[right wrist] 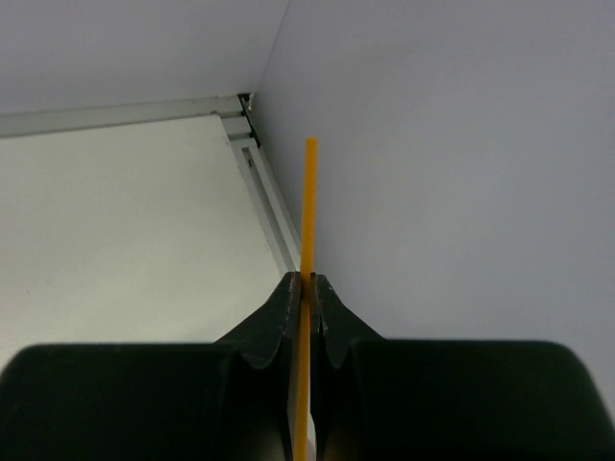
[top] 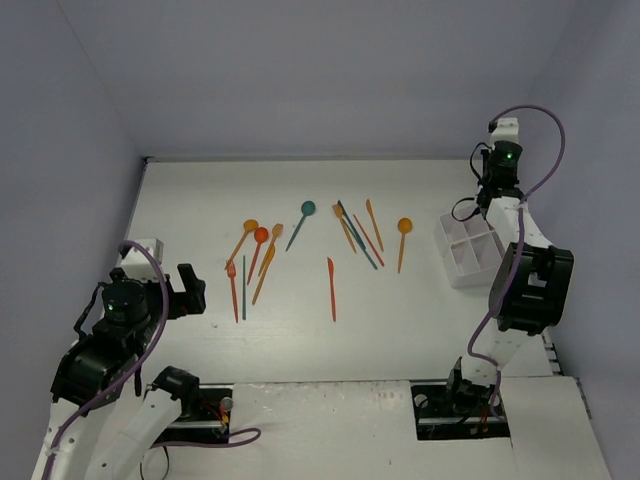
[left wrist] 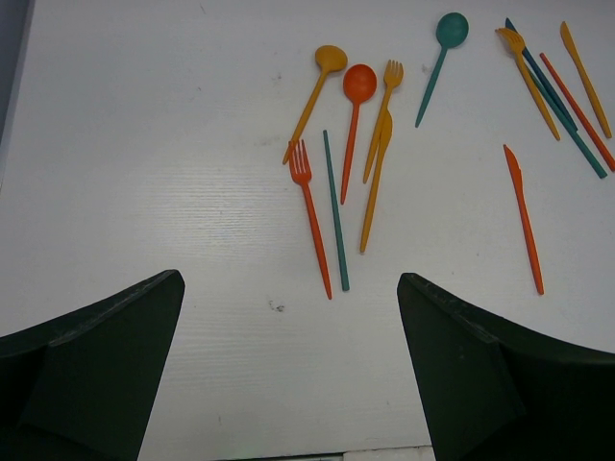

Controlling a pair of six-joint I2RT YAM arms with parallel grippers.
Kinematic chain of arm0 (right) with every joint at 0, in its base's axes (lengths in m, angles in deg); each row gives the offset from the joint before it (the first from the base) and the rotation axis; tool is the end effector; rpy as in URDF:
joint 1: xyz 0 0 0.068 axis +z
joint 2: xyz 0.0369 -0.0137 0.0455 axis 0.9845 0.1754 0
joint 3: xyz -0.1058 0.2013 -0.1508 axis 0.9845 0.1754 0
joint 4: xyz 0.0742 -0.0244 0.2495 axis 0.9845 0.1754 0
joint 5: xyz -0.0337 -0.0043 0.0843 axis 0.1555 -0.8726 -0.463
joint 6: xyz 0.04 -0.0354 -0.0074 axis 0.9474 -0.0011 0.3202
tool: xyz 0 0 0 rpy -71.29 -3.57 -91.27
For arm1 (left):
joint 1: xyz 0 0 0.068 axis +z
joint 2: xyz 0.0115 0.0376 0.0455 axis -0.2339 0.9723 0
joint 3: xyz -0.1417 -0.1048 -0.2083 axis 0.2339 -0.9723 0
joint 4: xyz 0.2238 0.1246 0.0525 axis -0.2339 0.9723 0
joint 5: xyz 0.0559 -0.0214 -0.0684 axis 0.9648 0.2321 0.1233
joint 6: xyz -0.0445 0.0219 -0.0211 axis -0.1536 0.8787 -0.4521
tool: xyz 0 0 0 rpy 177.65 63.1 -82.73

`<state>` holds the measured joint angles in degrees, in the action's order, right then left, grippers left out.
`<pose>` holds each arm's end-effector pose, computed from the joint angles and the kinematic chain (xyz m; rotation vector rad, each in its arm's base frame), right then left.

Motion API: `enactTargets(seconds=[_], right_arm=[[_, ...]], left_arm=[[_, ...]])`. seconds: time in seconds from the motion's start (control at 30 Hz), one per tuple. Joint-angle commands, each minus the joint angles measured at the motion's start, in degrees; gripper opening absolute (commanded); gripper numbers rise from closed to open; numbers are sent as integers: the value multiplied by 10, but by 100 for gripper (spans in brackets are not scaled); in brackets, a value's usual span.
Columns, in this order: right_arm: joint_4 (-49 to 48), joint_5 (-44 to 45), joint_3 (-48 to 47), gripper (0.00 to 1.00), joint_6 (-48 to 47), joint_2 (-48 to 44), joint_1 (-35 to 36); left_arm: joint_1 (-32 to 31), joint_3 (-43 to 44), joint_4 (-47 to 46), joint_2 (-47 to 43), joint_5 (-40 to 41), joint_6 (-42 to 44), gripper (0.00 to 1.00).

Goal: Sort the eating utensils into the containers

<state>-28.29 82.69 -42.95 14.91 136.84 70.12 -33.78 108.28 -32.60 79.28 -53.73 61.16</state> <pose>0.4219 -0.0814 0.3118 0.0691 1.6536 -0.5689 0.0744 -0.0214 0.3601 -0.0971 1.9478 -0.3079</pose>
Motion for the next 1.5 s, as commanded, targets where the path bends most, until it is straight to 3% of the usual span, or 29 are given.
enactTargets(seconds=[0.0, 0.27, 0.4, 0.53, 0.7, 1.07, 1.27, 1.47], right_arm=[[-57, 5, 22, 0, -1, -4, -3], [-58, 3, 54, 13, 16, -24, -2], [-50, 3, 69, 34, 39, -58, 2], [9, 3, 47, 42, 57, -108, 33], [156, -39, -36, 49, 101, -134, 102], [368, -137, -86, 46, 249, -58, 238], [414, -203, -106, 44, 228, 18, 269], [420, -202, -112, 40, 187, 80, 299]], left_arm=[[-2, 5, -40, 7, -4, 1, 92], [-2, 11, -39, -10, -13, 0, 92], [-2, 12, -38, -29, -15, -3, 92], [-2, 10, -37, -36, -10, -6, 92], [-2, 18, -37, -21, -16, -7, 92], [-2, 46, -34, 7, -12, 3, 92], [-2, 56, -28, 9, -14, 7, 92], [-2, 65, -17, 5, -9, 6, 92]])
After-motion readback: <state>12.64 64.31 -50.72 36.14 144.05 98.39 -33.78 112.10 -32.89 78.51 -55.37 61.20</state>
